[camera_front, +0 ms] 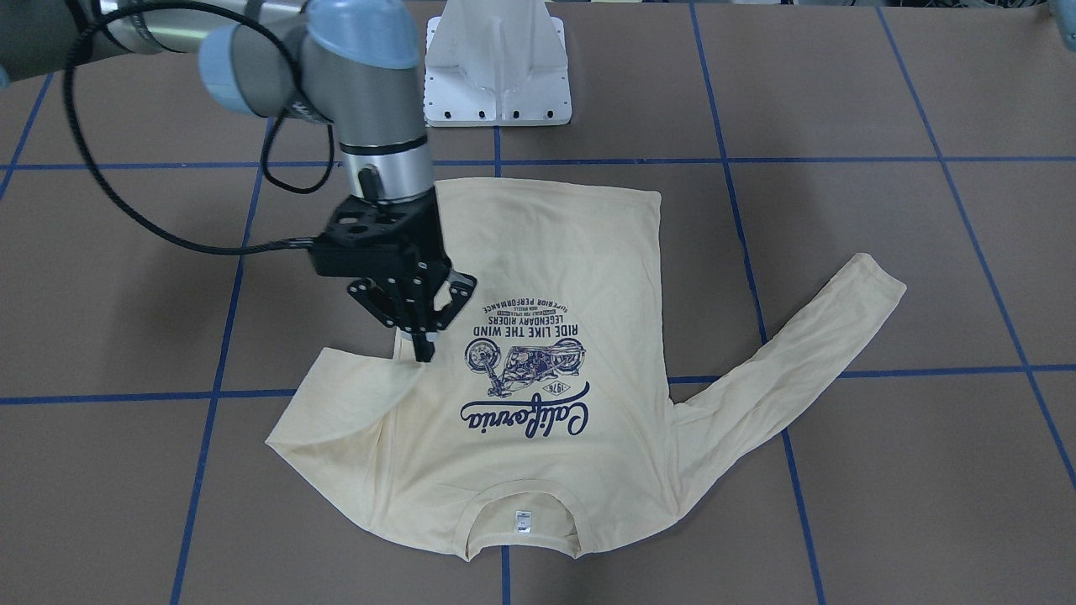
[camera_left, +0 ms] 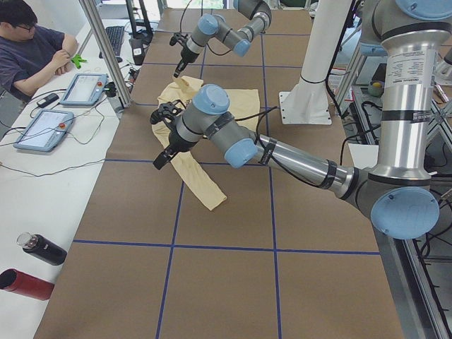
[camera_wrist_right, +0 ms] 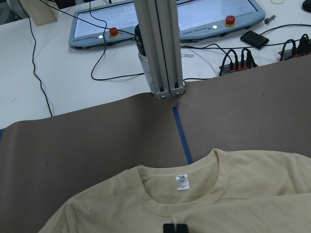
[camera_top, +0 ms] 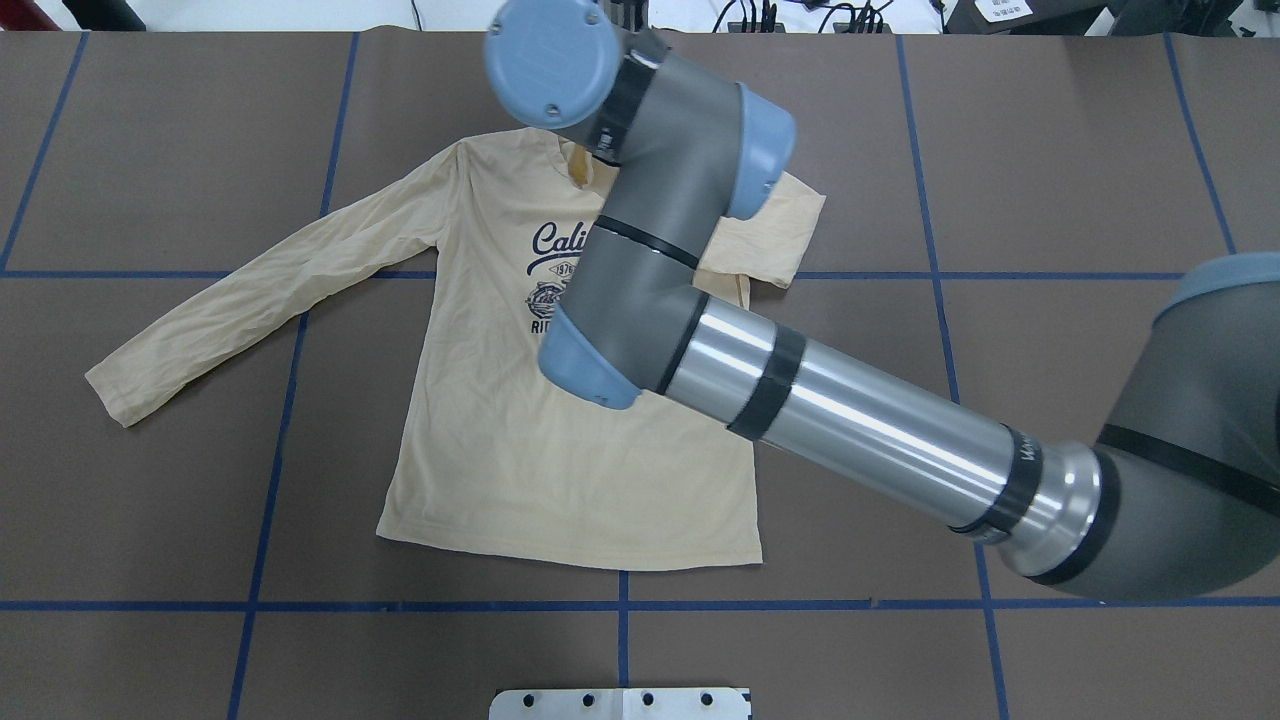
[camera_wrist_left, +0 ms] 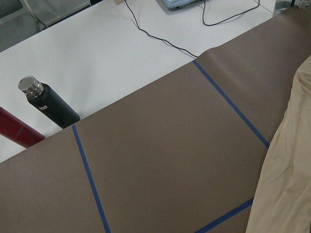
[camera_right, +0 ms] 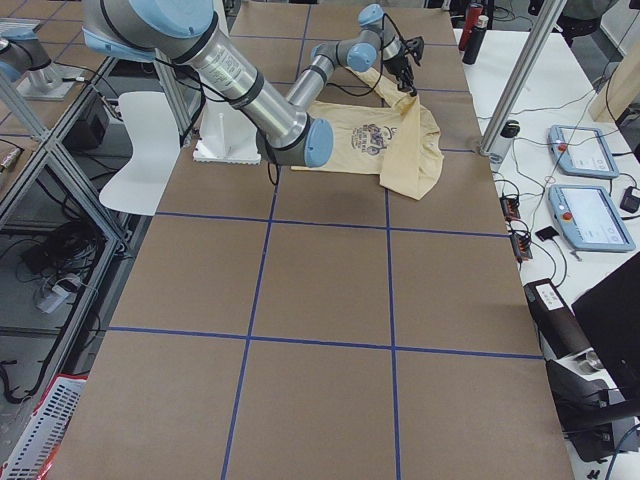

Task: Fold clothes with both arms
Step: 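Carry the sleeve with the right gripper across the shirt front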

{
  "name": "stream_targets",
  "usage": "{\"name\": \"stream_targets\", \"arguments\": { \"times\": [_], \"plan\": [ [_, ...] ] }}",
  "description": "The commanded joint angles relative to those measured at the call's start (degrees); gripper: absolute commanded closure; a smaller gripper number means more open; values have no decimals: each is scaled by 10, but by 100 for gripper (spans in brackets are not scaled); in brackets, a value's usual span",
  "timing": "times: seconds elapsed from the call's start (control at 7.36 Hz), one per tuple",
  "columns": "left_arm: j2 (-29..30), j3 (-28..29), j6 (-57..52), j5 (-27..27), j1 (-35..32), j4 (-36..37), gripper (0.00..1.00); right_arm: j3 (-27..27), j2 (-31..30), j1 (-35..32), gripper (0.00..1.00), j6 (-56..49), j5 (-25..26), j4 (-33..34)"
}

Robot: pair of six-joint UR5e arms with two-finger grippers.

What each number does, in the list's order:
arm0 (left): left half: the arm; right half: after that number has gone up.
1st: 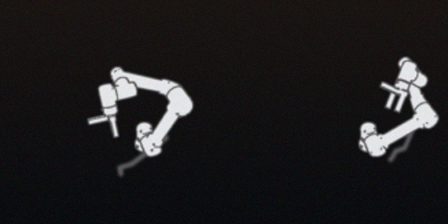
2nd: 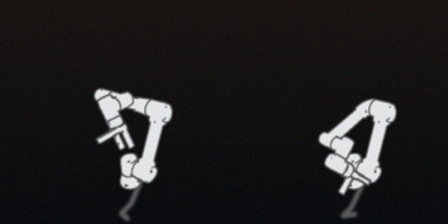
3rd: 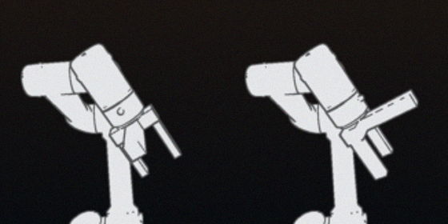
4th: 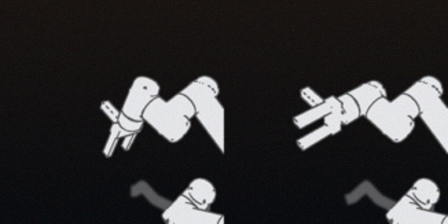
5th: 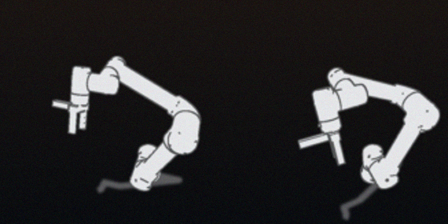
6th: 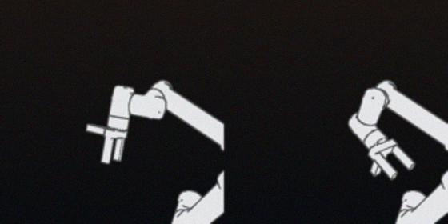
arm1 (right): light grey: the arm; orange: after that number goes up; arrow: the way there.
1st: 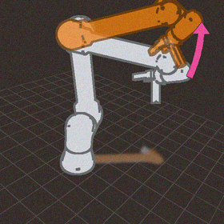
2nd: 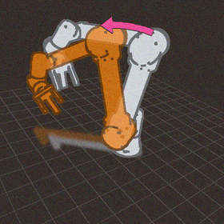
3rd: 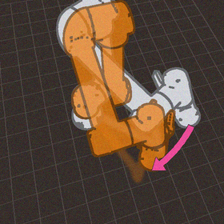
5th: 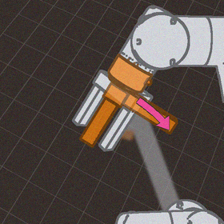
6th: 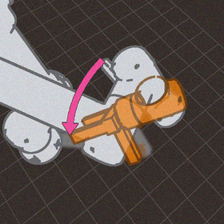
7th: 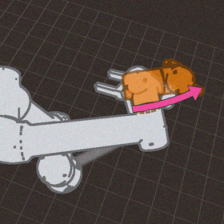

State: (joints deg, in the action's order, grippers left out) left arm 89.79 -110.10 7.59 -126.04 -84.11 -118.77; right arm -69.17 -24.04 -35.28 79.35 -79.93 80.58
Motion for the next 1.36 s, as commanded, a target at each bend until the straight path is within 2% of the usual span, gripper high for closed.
{"name": "stream_targets", "arguments": {
  "times": [0.0, 0.14, 0.41, 0.54, 0.68, 0.81, 0.95, 1.09, 1.22],
  "plan": [
    [0, 0, 5, 0, 0, -1, 0, 119, 79, 26, 100, 18, 44, -59],
    [0, 0, 5, 0, 0, 0, 0, 183, 127, 41, 100, 27, 57, -59],
    [-1, 1, 5, 1, 0, -1, 0, 266, 169, 55, 100, 48, 70, -103],
    [-1, 1, 5, 1, 0, 0, 0, 276, 179, 60, 70, 55, 69, -111],
    [-1, 1, 5, 1, 0, 0, 0, 279, 188, 61, 64, 80, 65, -111],
    [-1, 1, 5, 1, 0, 0, 0, 281, 202, 61, 25, 83, 63, -111],
    [-1, 1, 5, 1, 0, 0, 0, 282, 212, 61, 1, 83, 53, -107],
    [-1, 1, 5, 0, 0, 0, 0, 276, 218, 58, 0, 78, 35, -74],
    [-1, 4, 15, 0, 0, 0, 0, 226, 215, 44, 0, 59, -6, 15]
  ]
}}
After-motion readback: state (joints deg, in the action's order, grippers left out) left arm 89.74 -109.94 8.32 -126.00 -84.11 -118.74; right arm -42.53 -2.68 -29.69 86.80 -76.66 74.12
